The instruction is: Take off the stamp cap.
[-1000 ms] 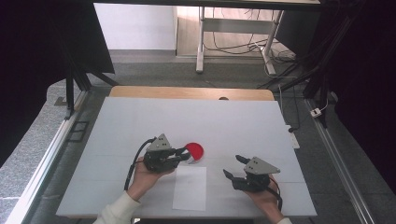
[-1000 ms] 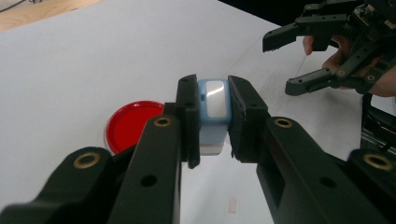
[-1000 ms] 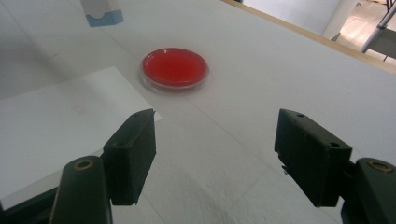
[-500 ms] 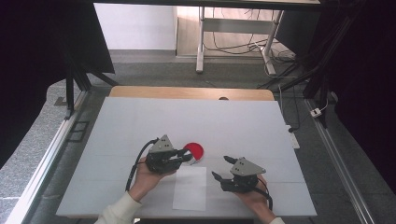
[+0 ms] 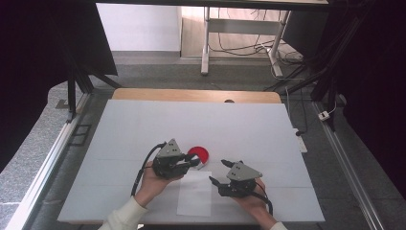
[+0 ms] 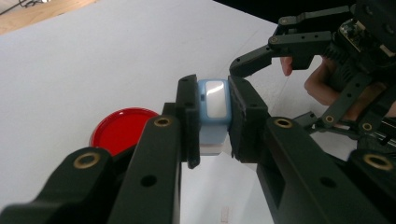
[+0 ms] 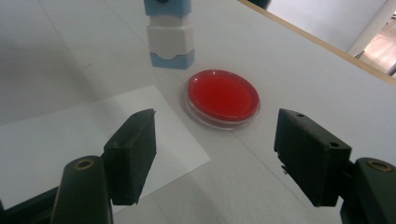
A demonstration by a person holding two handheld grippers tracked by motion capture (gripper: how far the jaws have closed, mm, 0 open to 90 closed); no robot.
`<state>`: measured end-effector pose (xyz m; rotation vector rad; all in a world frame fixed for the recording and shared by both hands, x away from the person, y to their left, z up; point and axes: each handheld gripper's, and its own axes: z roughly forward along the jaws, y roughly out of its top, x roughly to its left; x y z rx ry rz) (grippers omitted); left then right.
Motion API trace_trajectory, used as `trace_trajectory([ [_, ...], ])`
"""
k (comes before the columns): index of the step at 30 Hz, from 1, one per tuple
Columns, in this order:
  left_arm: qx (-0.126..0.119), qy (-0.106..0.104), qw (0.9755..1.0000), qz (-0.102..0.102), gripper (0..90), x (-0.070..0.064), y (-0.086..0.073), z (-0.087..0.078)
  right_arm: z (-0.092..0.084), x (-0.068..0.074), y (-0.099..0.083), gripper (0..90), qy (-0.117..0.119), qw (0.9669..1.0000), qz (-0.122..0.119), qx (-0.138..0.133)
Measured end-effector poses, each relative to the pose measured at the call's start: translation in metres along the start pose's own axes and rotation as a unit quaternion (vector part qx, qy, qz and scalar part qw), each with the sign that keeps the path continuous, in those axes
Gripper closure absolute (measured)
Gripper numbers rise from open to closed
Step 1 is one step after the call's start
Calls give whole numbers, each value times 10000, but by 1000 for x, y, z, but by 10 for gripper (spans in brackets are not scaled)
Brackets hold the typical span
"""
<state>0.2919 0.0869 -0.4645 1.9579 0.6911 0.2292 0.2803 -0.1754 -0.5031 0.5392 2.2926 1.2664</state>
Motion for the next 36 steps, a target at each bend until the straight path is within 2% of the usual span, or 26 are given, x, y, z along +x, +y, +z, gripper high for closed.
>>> trace_trajectory([
  [18,-20,17,10000,12,752,-2,4,1,10,9,9,295,58,10000,-72,31],
  [19,-40,12,10000,-39,752,-1,4,1,10,9,9,295,53,10000,-58,7],
  [29,-31,21,10000,-63,752,-3,6,5,17,14,15,301,78,10000,-43,-24],
  [31,-73,27,9999,-133,752,-3,8,4,18,16,17,304,48,10000,-77,25],
  [36,-64,18,9999,-129,752,-5,9,7,22,17,22,307,-9,10000,-11,11],
])
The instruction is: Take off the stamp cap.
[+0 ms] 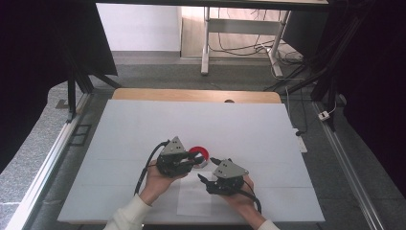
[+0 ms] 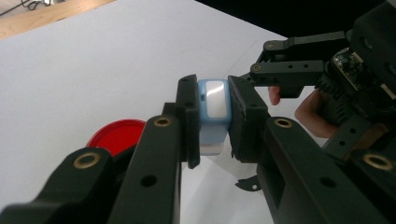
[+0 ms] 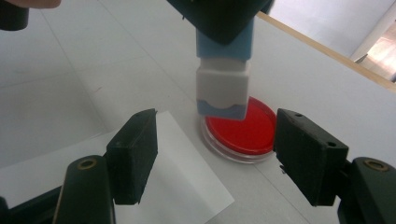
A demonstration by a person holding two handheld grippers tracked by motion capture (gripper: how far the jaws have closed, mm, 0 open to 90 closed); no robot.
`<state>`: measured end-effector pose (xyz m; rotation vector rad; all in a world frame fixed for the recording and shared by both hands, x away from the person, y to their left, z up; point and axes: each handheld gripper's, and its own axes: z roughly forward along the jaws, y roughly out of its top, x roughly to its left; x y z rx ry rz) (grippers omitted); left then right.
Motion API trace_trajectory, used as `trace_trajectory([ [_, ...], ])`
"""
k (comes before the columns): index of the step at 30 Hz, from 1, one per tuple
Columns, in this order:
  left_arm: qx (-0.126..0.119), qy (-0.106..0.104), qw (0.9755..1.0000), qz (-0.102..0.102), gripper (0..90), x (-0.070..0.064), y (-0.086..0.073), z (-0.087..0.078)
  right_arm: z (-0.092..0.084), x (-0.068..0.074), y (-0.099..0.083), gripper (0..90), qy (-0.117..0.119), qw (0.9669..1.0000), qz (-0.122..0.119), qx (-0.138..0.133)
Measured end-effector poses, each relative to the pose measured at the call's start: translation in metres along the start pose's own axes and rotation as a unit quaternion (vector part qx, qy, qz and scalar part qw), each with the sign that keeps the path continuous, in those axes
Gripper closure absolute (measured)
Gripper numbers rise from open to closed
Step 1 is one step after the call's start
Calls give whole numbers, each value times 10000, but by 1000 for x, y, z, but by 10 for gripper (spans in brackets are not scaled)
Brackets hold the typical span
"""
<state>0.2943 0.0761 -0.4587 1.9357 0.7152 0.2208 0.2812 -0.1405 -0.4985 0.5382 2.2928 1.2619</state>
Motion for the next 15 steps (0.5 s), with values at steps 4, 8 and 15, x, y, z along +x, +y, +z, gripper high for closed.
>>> trace_trajectory([
  [4,7,7,10000,-2,752,1,0,0,3,0,2,313,-38,10000,30,11],
  [8,-21,-21,10000,-17,752,2,-1,-1,6,0,6,322,-131,9999,13,50],
  [15,-21,-47,10000,14,752,1,-2,-1,8,-1,9,339,-178,9996,232,-23],
])
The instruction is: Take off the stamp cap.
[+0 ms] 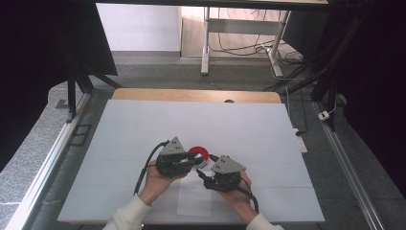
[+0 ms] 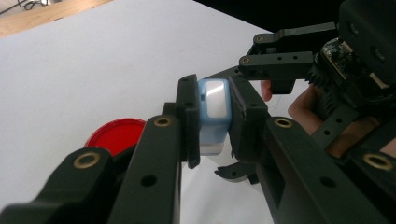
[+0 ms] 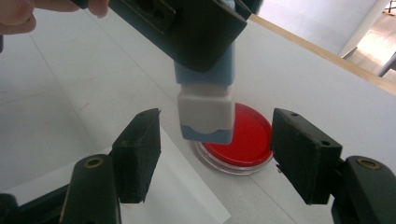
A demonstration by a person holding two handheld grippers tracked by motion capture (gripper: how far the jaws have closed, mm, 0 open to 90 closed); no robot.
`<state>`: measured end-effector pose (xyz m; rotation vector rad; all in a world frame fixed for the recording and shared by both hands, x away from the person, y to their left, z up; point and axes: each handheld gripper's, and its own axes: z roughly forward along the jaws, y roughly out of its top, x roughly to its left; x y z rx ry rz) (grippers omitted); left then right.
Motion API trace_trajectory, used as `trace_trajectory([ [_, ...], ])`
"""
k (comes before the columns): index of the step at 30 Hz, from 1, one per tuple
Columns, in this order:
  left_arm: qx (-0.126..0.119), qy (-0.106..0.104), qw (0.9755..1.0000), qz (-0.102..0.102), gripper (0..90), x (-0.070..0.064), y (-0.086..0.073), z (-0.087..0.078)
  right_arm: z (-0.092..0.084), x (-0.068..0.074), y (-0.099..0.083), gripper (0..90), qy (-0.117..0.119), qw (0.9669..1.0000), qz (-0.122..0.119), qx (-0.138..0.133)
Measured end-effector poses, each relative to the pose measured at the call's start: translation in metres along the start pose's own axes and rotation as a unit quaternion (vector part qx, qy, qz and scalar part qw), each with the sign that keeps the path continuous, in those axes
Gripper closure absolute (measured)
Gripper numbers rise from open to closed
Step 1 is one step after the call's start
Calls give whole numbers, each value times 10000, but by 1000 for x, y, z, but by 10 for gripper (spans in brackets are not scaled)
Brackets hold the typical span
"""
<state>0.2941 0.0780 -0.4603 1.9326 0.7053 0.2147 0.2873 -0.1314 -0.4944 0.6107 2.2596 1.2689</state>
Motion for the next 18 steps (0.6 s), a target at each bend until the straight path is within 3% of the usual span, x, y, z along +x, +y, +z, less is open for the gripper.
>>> trace_trajectory([
  [4,-26,-34,10000,-34,752,0,0,1,1,-1,-1,348,70,10000,10,-5],
  [11,-9,3,10000,-76,752,1,-2,2,4,4,-4,431,81,9998,-173,41],
  [18,-19,-43,10000,-49,752,-1,-2,3,5,3,-5,499,-13,10000,-54,81],
])
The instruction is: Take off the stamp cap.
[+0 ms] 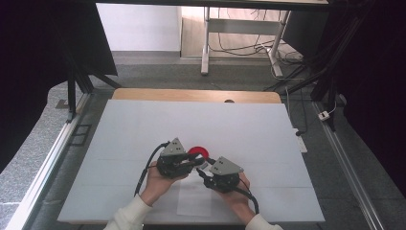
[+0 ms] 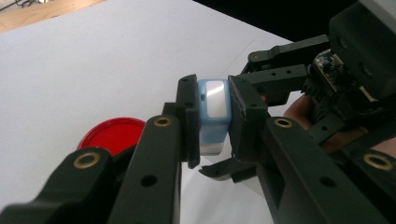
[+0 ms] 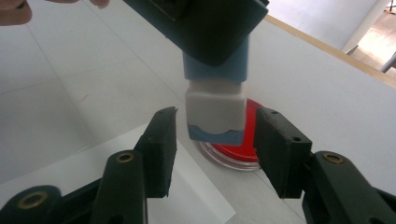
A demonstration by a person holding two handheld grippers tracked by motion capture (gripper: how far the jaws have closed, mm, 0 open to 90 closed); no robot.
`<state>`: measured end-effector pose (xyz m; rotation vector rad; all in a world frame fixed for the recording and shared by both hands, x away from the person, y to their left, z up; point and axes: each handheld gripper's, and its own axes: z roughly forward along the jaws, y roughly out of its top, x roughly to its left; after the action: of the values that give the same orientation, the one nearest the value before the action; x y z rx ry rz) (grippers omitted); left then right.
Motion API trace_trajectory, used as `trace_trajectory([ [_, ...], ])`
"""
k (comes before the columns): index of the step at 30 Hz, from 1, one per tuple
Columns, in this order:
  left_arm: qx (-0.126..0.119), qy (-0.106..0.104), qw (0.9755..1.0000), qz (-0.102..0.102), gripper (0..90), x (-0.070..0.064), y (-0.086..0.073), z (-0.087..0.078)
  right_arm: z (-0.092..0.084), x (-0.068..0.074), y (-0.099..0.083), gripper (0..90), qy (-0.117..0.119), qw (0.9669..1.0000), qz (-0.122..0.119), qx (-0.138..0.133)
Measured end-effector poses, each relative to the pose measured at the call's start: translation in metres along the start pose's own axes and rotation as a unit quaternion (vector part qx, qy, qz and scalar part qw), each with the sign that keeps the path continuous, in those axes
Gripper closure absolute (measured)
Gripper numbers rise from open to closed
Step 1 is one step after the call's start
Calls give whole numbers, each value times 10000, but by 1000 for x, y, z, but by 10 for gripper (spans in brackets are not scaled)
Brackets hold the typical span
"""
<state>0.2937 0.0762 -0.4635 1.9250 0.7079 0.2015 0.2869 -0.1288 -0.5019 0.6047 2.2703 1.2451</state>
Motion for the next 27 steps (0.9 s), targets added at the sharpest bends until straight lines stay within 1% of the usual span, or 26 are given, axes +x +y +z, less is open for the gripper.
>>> trace_trajectory([
  [1,-10,-4,10000,-9,752,0,0,0,0,0,0,507,-30,10000,22,1],
  [4,-15,-22,10000,-25,752,0,0,0,-1,-2,0,523,-21,10000,58,-18],
  [5,-15,-26,10000,-27,752,0,0,0,-1,-2,0,535,-50,10000,41,-14],
  [7,-15,-27,10000,-27,752,0,0,0,-1,-2,0,541,-29,10000,39,-25],
  [12,-39,-26,10000,-27,752,0,0,0,-2,-1,0,606,-29,10000,-10,-45],
  [14,-36,-22,10000,-25,752,0,0,0,-1,0,-1,619,-30,10000,-17,-72],
  [15,-34,-15,10000,-34,752,0,0,0,-2,0,-1,624,-42,10000,-46,-44],
  [20,-41,-17,10000,-35,752,0,0,0,-1,0,-1,628,-67,9999,-86,-86],
  [22,-44,-20,10000,-27,752,0,0,0,-2,0,-1,628,-86,9999,-114,-55],
  [27,-55,-6,10000,-19,753,0,0,0,-2,1,-1,628,-91,9999,-113,-71],
])
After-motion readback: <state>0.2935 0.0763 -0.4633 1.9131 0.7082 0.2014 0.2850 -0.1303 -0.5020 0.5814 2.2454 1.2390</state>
